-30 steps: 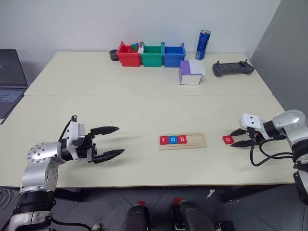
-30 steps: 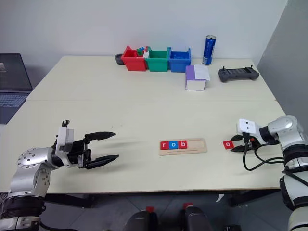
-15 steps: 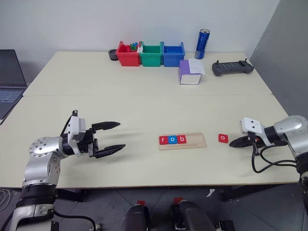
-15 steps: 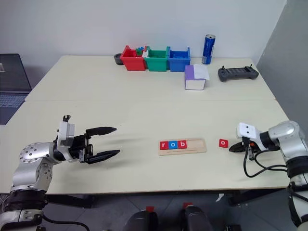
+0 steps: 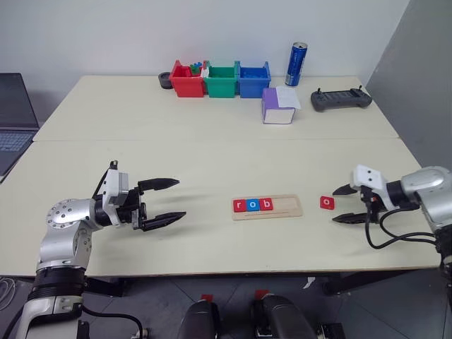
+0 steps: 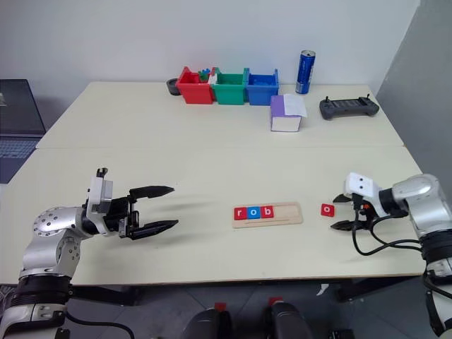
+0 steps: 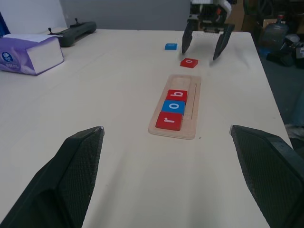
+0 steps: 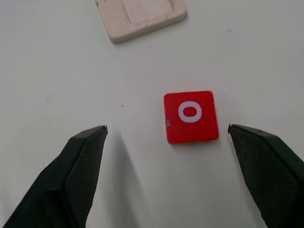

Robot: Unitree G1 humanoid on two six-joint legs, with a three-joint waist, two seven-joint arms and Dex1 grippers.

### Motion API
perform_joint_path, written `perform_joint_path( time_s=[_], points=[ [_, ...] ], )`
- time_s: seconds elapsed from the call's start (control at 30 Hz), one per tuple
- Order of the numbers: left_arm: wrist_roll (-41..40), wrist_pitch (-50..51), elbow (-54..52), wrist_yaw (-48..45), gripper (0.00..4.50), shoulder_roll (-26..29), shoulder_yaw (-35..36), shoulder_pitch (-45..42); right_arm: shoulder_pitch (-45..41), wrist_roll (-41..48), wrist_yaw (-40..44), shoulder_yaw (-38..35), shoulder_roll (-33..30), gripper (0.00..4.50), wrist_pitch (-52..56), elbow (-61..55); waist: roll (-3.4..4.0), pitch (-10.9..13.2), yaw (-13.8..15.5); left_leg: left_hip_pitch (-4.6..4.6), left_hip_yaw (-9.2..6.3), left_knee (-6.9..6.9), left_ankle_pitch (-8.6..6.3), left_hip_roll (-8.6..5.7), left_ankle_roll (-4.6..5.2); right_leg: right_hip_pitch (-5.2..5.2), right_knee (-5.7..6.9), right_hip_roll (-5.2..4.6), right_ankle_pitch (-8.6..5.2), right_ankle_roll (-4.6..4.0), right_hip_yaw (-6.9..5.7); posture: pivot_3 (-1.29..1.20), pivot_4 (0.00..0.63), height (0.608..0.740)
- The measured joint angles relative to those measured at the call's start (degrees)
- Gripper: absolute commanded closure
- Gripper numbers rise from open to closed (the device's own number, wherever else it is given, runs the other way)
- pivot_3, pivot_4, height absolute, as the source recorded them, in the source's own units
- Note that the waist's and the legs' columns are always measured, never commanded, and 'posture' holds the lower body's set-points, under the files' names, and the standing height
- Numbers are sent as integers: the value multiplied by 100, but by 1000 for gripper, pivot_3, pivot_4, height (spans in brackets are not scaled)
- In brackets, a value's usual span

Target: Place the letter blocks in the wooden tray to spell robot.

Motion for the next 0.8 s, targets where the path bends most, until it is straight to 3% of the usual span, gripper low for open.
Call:
perform_joint_path(
  time_s=[0.23, 0.5, 0.53, 0.63, 0.8],
  points=[
    [-6, 3, -48, 48, 0, 16, 17, 122, -436, -258, -90, 150, 214, 235, -446, 811, 0, 0, -9, 3, -1, 0, 0, 0, 0, 2, 0, 0, 0, 0, 0, 0, 150, 740],
    [-22, 11, -82, 125, 0, 50, 64, 250, -580, -310, -69, 150, 365, 2921, -540, 1049, 0, 0, -13, 6, -1, 1, 0, 1, 0, 4, 2, 0, 0, 0, -1, 0, 150, 740],
    [-23, 11, -83, 125, 0, 51, 71, 251, -579, -309, -47, 150, 363, 3073, -512, 1015, 0, 0, -13, 5, 0, 1, 0, 1, 0, 4, 2, 0, 0, 0, 0, 0, 150, 740],
    [-23, 11, -84, 121, 0, 56, 92, 251, -522, -276, 147, 150, 280, 3066, -263, 603, 3, 1, -12, 3, -1, 0, 0, 1, 0, 1, 3, 0, 0, 0, 0, 0, 150, 740],
    [-23, 12, -87, 117, 0, 58, 93, 237, -521, 68, 509, 142, 78, 3066, 492, -1239, 3, 1, -24, 5, -3, -2, 0, 7, 0, 0, 4, 3, 0, 0, -4, 0, 150, 740]
  ],
)
